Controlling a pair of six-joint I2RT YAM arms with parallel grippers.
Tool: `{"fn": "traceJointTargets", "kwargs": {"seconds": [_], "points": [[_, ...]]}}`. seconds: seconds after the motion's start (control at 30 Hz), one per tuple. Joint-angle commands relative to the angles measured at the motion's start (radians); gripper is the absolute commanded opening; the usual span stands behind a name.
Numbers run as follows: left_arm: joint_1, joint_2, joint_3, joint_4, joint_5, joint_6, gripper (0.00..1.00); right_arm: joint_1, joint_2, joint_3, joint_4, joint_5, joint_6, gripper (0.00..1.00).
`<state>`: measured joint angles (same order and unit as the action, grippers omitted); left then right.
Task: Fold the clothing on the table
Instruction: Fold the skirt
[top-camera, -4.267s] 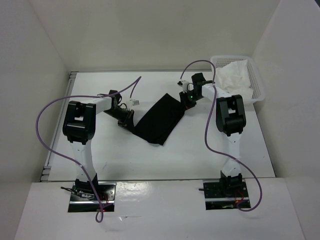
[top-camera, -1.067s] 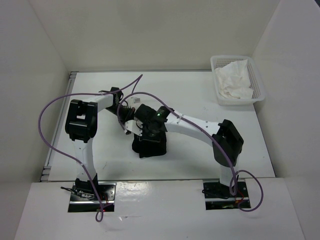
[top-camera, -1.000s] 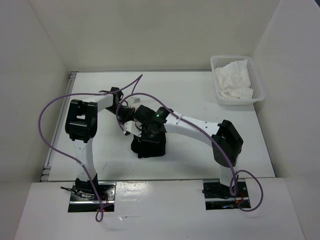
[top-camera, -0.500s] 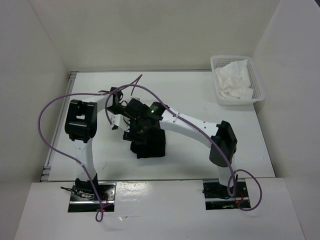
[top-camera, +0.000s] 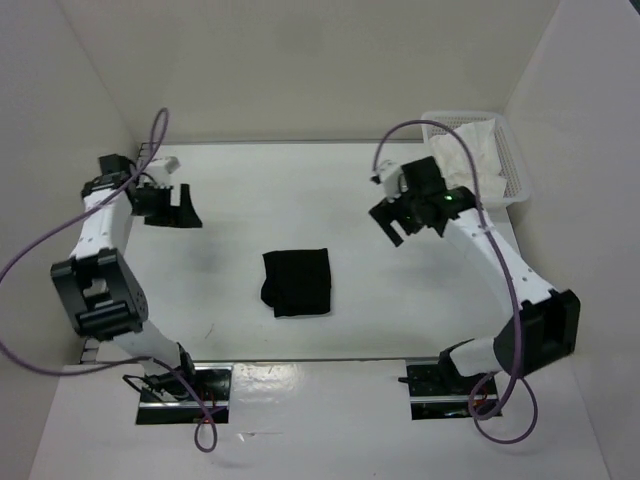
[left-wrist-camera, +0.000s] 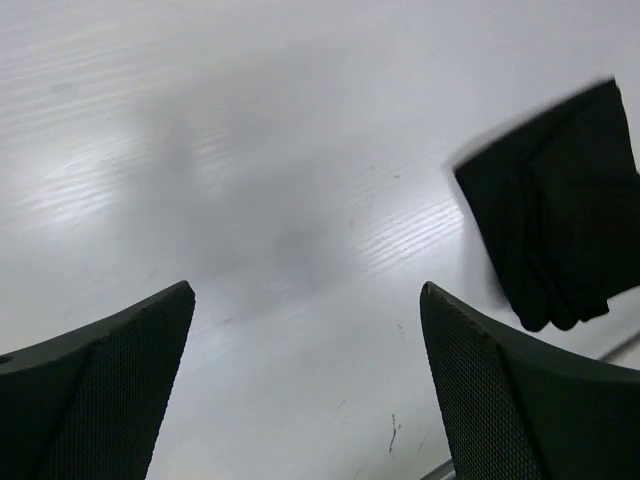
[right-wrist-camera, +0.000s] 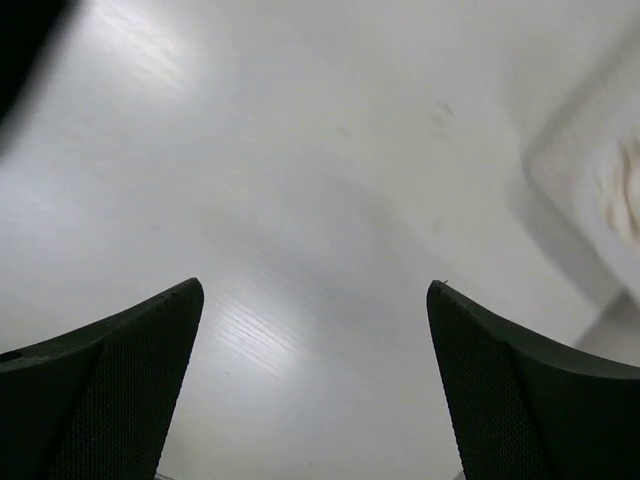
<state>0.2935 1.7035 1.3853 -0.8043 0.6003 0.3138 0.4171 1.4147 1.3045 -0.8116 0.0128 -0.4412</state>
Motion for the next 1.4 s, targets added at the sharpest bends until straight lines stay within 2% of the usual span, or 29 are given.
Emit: {"fn": "traceJointTargets", "kwargs": {"seconds": [0.0,0.03,0.17,0.23,0.27,0.37,0.67,0.8,1.37], "points": [[0.087,-0.206,-0.092,0.006,-0.005,-0.025,0.99,-0.15,-0.156,-0.109,0.133,0.07,0.109,0.97],[0.116,-0.305,-0.13,0.031,-0.022,-0.05,0.99,-0.228,-0.219,-0.173,0.181,0.087,0.128,0.98],[0.142,-0.556,-0.316,0.172,-0.167,-0.188,0.99,-0.392,-0.347,-0.315,0.255,0.128,0.223,0.99],[0.185,-0.605,-0.347,0.162,-0.239,-0.211,0.99,-0.452,-0.397,-0.384,0.294,0.14,0.277,0.99],[0.199,-0.605,-0.336,0.162,-0.256,-0.211,0.99,-0.515,-0.448,-0.401,0.314,0.141,0.288,0.99],[0.243,-0.616,-0.336,0.149,-0.27,-0.225,0.99,-0.599,-0.477,-0.41,0.341,0.162,0.343,0.99],[0.391,-0.653,-0.38,0.218,-0.244,-0.223,0.99,-0.658,-0.468,-0.421,0.353,0.262,0.355,0.99],[0.4,-0.641,-0.39,0.218,-0.203,-0.214,0.99,-0.658,-0.468,-0.421,0.344,0.271,0.355,0.99],[0.4,-0.614,-0.399,0.228,-0.212,-0.214,0.99,-0.658,-0.468,-0.421,0.353,0.288,0.355,0.99]]}}
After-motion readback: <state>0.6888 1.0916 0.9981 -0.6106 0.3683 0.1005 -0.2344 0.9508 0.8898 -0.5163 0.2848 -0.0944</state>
